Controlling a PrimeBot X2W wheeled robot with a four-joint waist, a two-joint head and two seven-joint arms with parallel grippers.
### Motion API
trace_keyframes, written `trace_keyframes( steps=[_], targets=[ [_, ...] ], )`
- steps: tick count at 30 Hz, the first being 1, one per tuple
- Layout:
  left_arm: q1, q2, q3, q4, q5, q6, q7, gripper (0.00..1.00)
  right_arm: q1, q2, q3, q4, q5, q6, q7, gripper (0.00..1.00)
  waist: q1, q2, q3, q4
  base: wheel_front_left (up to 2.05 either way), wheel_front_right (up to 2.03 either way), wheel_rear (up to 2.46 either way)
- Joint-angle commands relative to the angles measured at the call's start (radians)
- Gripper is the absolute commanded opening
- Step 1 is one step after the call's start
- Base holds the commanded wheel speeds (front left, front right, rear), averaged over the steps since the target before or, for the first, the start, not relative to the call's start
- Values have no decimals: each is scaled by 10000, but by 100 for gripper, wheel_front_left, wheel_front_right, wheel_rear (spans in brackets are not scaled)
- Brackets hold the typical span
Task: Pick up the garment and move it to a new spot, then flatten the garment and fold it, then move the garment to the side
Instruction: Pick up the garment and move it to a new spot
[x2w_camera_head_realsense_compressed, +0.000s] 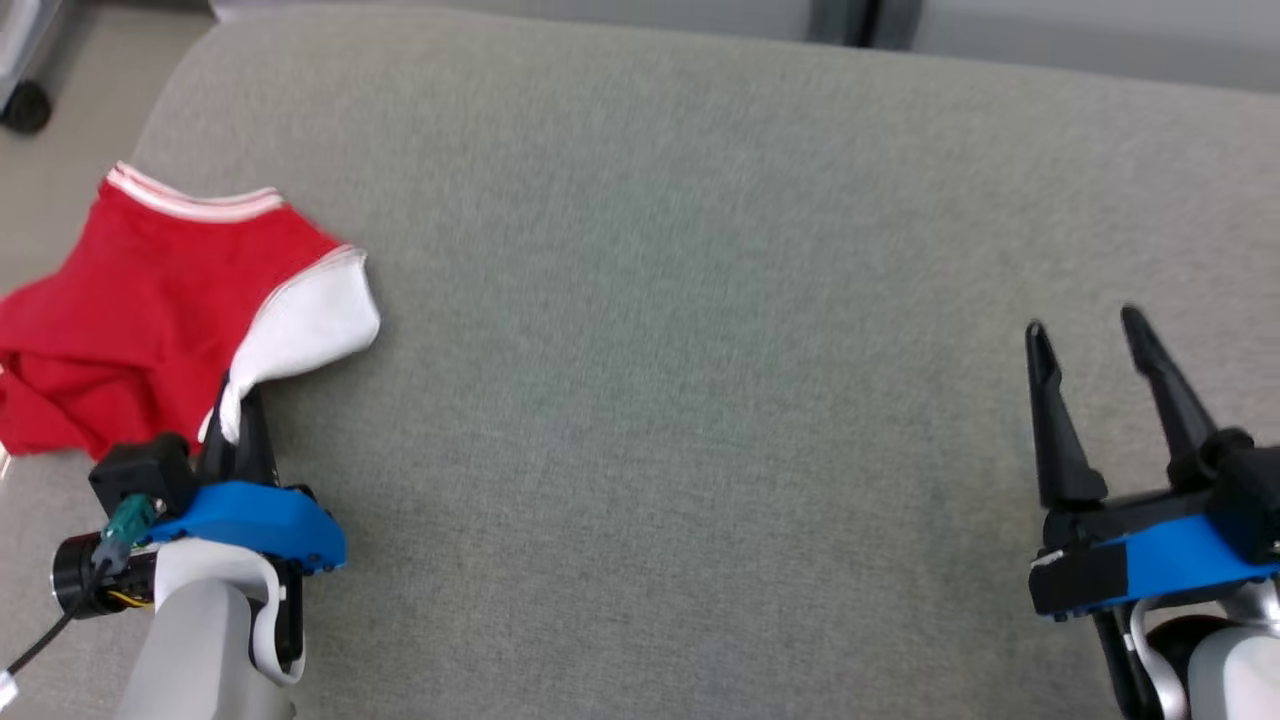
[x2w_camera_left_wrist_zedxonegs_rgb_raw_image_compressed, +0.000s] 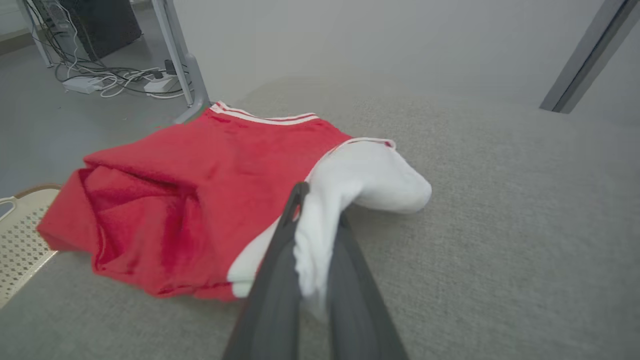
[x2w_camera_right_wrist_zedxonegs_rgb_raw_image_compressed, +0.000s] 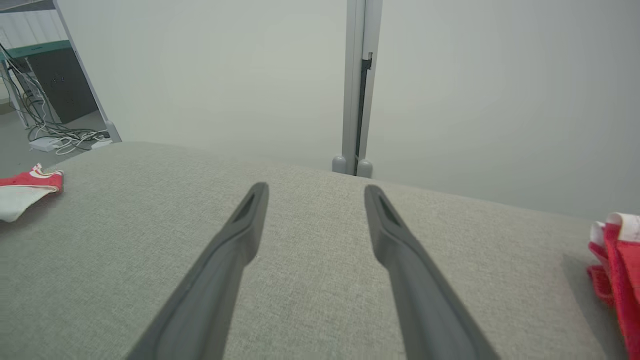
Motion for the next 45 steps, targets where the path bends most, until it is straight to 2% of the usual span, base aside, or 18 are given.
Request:
trace_keyframes(
  steps=[1, 6, 14, 19, 26, 34, 35, 36, 37, 41, 45],
  targets=[
    [168, 41, 1, -210, 114, 7, -23, 0, 161, -16, 17, 75, 87, 1, -63, 100, 2, 1, -542, -452, 0, 0, 0],
    [1064, -174, -275, -1492, 466, -44, -24, 0, 589, -7, 303, 399, 308, 1, -189, 100, 2, 1, -1323, -963, 0, 0, 0],
    [1551, -461, -1655, -3033, 852, -525, 566, 0, 996, -5, 514, 869, 785, 1, -485, 100, 2, 1, -1846, -2131, 0, 0, 0],
    [1016, -659, -2781, -3768, 861, -808, 1029, 0, 782, -6, 591, 1022, 989, 1, -685, 100, 2, 1, -1531, -3099, 0, 0, 0],
    [61, -844, -4656, -4270, 754, -963, 1365, 0, 502, 3, 457, 1234, 1428, 3, -1125, 100, 2, 1, -484, -4173, 0, 0, 0],
    [-227, -941, -6698, -3897, -49, -993, 1457, 0, 310, -1, 457, 1744, 1822, 3, -1612, 100, 2, 1, 60, -4531, 0, 0, 0],
    [-253, -929, -6871, -3848, -153, -979, 1336, 5, 268, -1, 436, 1802, 1833, 1, -1640, 100, 2, 1, 36, -4493, 0, 0, 0],
    [-272, -899, -7023, -3805, -255, -980, 1218, 95, 227, -1, 427, 1839, 1827, 3, -1678, 100, 2, 1, -4, -4443, 0, 0, 0],
    [-308, -877, -7184, -3807, -312, -980, 1079, 100, 201, -1, 409, 1871, 1807, 3, -1696, 100, 2, 1, -68, -4365, 0, 0, 0],
    [-392, -698, -7427, -3975, -397, -979, 592, 100, 201, -1, 294, 1959, 1702, 3, -1695, 100, 2, 1, -425, -3942, 0, 0, 0],
    [-313, -502, -7226, -4343, -349, -816, 338, 100, 234, -2, 171, 1885, 1526, 3, -1548, 100, 2, 1, -815, -3455, 0, 0, 0]
  ],
)
